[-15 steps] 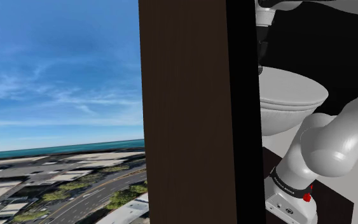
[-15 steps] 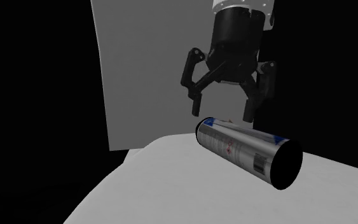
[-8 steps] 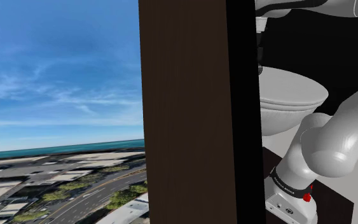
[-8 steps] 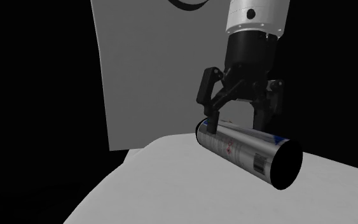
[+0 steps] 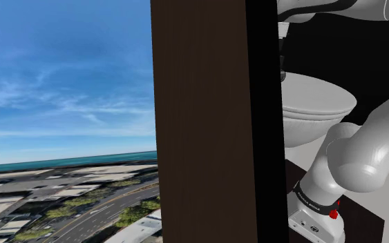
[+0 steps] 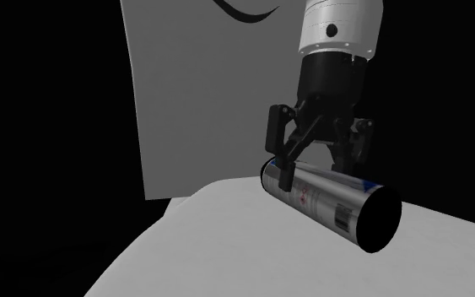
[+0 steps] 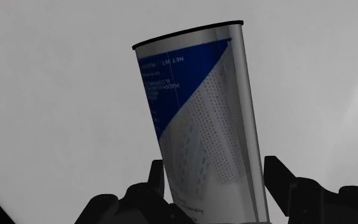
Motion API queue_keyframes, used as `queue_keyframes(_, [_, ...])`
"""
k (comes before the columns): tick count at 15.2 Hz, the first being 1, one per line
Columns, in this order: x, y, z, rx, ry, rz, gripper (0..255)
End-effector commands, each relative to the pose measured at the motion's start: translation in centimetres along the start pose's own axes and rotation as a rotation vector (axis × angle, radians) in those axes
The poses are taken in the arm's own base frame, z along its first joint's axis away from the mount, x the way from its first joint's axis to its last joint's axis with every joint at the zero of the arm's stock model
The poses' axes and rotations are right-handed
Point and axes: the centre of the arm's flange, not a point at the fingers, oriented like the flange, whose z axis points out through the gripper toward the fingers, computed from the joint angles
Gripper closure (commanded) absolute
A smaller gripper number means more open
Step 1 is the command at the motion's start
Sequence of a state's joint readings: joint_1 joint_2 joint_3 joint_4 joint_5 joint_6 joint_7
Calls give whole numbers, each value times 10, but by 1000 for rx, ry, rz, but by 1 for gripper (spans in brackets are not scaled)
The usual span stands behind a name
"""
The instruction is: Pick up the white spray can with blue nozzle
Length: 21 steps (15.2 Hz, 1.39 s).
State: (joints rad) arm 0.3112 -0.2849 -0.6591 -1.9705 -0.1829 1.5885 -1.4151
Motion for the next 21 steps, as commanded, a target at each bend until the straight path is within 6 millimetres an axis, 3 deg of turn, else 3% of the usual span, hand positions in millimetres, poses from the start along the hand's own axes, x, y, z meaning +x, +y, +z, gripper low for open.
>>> queue_keyframes(1, [0,0,1,2,-1,1,255])
queue_keyframes(6, [0,1,2,2,-1,1,255])
queue_keyframes(21, [-2,-11,-77,2,-1,1,255])
